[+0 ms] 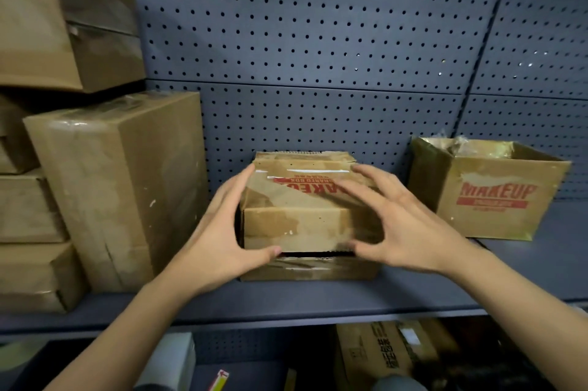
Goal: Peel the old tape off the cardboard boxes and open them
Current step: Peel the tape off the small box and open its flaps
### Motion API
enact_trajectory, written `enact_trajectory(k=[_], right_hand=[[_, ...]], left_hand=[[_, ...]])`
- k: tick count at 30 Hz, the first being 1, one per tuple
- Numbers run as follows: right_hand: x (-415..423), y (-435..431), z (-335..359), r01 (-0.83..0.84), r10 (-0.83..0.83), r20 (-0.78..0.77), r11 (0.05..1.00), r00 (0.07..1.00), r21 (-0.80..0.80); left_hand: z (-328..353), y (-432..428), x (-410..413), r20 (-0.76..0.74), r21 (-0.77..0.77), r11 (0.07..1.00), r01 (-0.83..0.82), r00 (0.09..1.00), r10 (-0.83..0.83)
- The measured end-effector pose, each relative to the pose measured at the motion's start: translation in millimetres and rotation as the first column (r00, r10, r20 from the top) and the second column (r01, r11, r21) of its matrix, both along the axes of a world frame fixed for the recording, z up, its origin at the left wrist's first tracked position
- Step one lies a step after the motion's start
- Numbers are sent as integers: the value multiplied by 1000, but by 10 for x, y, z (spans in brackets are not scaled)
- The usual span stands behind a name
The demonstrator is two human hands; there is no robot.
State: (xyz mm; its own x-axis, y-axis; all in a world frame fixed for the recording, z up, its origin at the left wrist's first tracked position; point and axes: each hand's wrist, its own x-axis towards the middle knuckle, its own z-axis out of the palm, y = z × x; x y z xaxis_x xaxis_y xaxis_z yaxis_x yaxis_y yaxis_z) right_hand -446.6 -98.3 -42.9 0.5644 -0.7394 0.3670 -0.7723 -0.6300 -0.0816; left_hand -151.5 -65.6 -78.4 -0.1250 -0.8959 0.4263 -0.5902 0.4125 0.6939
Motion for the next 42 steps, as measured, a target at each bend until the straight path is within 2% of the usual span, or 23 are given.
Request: enact_trajectory(k=[2,6,11,14,20,23,27,30,33,36,38,40,42], right_hand=[[44,8,-81,9,-23,-114,993,993,-120],[109,5,-159,38,-115,-226,946,967,-321],[145,33,-229,75,-148,-189,935,971,-347],[177,57,-264,79,-183,-234,916,955,-393],[181,75,-313,31,-124,-187,899,975,-437],[135,85,-276,-21,-62,-193,916,979,-401],[81,119,-215,-54,-14,-209,947,978,-318],[74,139,-178,-74,15,-206,957,978,-280],[60,174,-122,-94,75,-85,965,994,-245],[78,216,-87,-40,67,123,977,990,-208],[141,262,-121,42,36,311,970,950,-239],[234,338,-195,146,-10,554,968,832,-202],[341,425,-284,209,-72,754,974,653,-88]], left_hand=[[-47,16,-74,84,-71,997,-15,996,21],[-107,12,-168,88,-126,989,-73,993,84],[-134,31,-229,32,-138,983,-124,991,130],[-128,62,-268,81,-155,977,-149,983,163],[-178,103,-339,119,-207,956,-209,964,237],[-195,122,-341,57,-235,950,-206,973,225],[-205,162,-342,-123,-310,932,-189,980,158],[-206,184,-322,-234,-283,941,-189,964,123],[-216,210,-277,-328,-234,950,-206,937,122],[-235,199,-265,-351,-136,962,-237,920,177],[-259,170,-283,-359,-72,961,-267,906,225],[-289,135,-319,-388,-1,955,-297,880,273],[-309,102,-379,-398,56,940,-338,855,331]])
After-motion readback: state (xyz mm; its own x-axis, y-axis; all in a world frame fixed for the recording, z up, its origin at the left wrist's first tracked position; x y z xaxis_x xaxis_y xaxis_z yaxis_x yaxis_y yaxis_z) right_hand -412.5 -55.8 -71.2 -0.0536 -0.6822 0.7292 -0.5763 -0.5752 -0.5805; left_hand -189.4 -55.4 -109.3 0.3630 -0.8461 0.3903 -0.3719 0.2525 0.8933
